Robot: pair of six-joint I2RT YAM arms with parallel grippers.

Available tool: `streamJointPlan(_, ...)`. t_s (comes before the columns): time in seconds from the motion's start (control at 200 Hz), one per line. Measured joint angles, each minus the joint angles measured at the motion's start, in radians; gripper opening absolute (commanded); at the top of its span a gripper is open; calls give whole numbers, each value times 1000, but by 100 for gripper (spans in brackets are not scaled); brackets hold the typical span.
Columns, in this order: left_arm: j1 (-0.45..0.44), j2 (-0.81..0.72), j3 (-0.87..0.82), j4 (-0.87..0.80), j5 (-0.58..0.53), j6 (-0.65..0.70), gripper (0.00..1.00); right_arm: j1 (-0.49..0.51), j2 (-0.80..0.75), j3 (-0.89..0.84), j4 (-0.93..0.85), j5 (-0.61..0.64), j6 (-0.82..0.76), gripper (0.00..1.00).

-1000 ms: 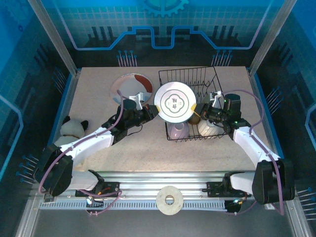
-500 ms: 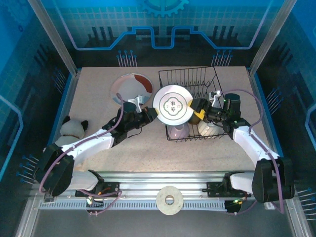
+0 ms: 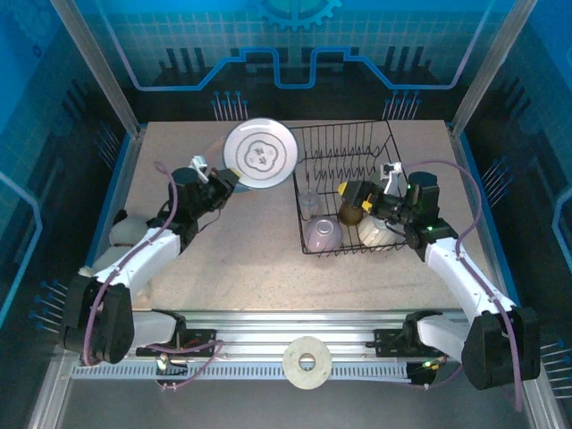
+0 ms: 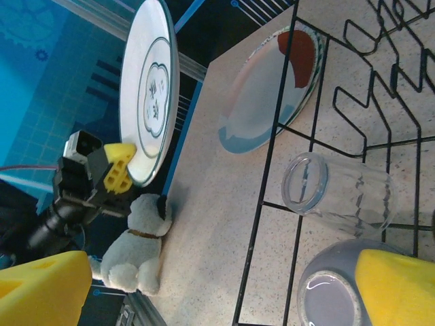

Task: Unload the mixed dishes from the dish rack
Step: Place the plate on the plate.

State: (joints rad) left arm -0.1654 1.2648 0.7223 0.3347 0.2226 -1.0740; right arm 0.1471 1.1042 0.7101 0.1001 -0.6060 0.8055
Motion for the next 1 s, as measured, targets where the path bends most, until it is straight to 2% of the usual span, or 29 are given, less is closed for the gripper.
streamJointPlan(0.16,110,20,24,-37,41,8,0,13,0,-3,6,2,-14,100)
streamJointPlan(0.37,197,209,125,-39,107,29,0,36,0,-3,3,26,-48,100)
streamJointPlan(0.751,216,507,338,-150,139,89,0,55,-1,-3,-6,58,-86,100)
streamJointPlan(1.001,225,598,447,-219,137,137,0,56,-1,-3,-14,61,-93,100)
